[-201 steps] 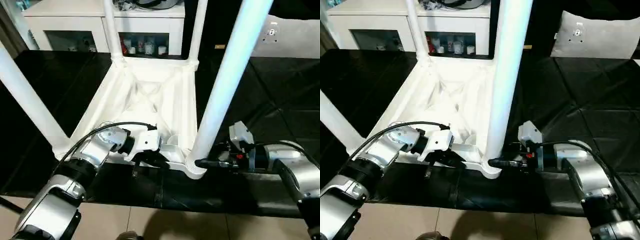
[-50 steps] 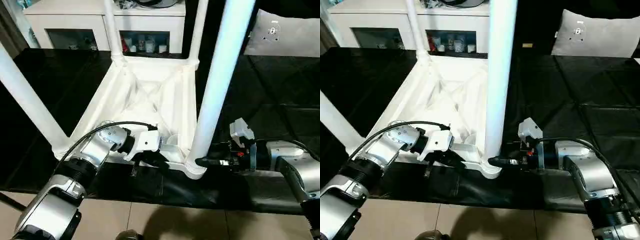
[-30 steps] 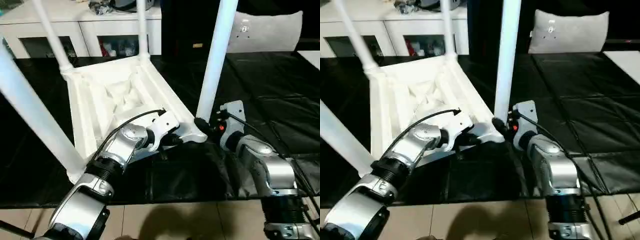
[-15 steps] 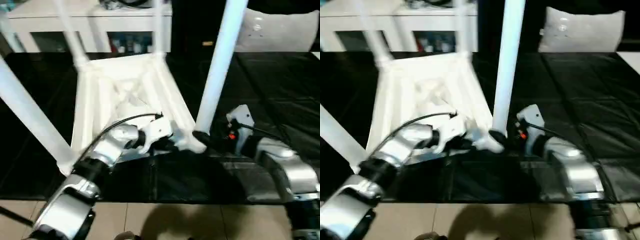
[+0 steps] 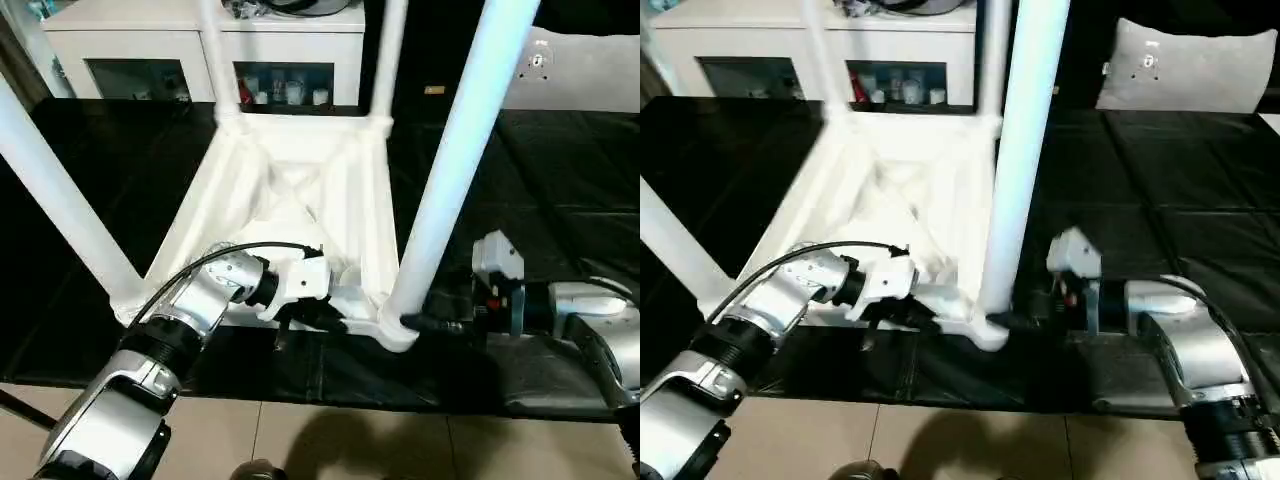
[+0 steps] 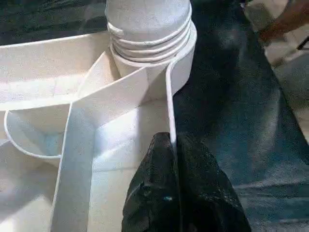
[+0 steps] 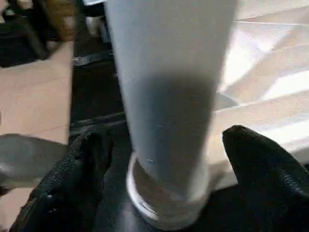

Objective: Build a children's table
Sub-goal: Rotate leg to tighten

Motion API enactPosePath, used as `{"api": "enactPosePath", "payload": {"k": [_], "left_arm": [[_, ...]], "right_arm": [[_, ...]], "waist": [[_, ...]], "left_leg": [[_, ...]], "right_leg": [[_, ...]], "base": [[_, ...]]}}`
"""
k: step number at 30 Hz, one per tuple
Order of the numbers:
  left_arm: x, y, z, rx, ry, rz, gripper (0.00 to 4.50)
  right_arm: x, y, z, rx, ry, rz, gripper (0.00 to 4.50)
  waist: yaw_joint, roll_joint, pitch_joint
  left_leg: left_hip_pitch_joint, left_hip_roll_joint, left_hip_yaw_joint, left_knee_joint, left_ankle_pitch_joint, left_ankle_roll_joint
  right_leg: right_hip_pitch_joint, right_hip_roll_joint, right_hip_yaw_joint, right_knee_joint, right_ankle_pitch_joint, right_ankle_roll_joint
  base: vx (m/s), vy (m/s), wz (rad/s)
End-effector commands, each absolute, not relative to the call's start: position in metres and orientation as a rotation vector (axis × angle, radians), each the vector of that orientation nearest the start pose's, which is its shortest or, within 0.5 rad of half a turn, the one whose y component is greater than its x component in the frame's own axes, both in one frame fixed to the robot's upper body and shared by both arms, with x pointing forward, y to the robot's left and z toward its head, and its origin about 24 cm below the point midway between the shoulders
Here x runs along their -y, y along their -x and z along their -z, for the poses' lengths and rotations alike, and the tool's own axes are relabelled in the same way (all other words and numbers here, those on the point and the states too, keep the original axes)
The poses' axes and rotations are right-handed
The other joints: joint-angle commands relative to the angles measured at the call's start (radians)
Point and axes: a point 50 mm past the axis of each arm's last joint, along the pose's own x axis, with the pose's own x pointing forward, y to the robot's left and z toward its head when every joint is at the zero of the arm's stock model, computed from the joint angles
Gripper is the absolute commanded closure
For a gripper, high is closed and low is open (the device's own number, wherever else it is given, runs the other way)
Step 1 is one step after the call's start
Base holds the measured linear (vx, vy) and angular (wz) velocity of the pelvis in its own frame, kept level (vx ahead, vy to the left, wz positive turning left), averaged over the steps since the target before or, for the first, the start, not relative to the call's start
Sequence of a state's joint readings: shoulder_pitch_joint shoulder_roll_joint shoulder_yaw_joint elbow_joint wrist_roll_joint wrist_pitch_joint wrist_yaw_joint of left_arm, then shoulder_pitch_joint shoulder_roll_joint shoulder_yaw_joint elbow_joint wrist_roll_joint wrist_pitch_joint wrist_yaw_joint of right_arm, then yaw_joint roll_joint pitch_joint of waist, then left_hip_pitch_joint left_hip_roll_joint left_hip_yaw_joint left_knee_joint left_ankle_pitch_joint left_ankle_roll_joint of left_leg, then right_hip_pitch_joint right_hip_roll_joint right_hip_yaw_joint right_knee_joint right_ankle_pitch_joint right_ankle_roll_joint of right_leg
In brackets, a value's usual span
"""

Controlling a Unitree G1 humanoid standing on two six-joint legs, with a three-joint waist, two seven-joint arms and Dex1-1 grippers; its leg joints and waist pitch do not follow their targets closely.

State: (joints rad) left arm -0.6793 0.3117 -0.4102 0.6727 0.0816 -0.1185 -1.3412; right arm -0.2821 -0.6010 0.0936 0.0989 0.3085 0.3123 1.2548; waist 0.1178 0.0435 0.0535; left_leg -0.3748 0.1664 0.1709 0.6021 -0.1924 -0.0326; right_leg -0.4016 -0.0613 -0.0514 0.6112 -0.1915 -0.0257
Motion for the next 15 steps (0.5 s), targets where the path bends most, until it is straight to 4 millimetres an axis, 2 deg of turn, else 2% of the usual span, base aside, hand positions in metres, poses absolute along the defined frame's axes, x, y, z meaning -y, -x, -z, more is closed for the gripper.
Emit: {"api": "enactPosePath", "payload": {"k": [1,2,11,15], "left_arm": [[-0.0893,-0.3087,-0.06,-0.346,-0.66,1.71,4.5],[-0.0893,-0.3082,-0.0599,-0.347,-0.662,1.716,4.5],[-0.0915,-0.3077,-0.0599,-0.351,-0.671,1.736,4.5],[-0.0921,-0.3077,-0.0597,-0.353,-0.673,1.737,4.5]], "right_arm": [[0.1915,-0.2657,-0.0831,-0.344,0.162,-1.298,0.85],[0.1909,-0.2656,-0.0818,-0.347,0.155,-1.302,0.85],[0.1893,-0.2669,-0.0779,-0.361,0.135,-1.317,1.8],[0.1875,-0.2683,-0.0776,-0.358,0.12,-1.314,2.16]], "waist": [[-0.002,-0.019,-0.071],[-0.001,-0.02,-0.071],[0.0,-0.018,-0.074],[0.001,-0.017,-0.073]], "left_leg": [[0.01,0.066,-0.017,-0.06,-0.108,0.102],[0.009,0.065,-0.016,-0.06,-0.109,0.098],[0.007,0.064,-0.017,-0.057,-0.09,0.1],[0.009,0.065,-0.016,-0.059,-0.102,0.095]], "right_leg": [[0.057,-0.089,0.043,-0.068,-0.129,-0.227],[0.057,-0.09,0.044,-0.069,-0.136,-0.224],[0.059,-0.089,0.042,-0.065,-0.106,-0.226],[0.057,-0.088,0.042,-0.067,-0.122,-0.227]], "base": [[0.0,0.0,0.0],[0.0,0.0,0.0],[0.0,0.0,0.0],[0.0,0.0,0.0]]}}
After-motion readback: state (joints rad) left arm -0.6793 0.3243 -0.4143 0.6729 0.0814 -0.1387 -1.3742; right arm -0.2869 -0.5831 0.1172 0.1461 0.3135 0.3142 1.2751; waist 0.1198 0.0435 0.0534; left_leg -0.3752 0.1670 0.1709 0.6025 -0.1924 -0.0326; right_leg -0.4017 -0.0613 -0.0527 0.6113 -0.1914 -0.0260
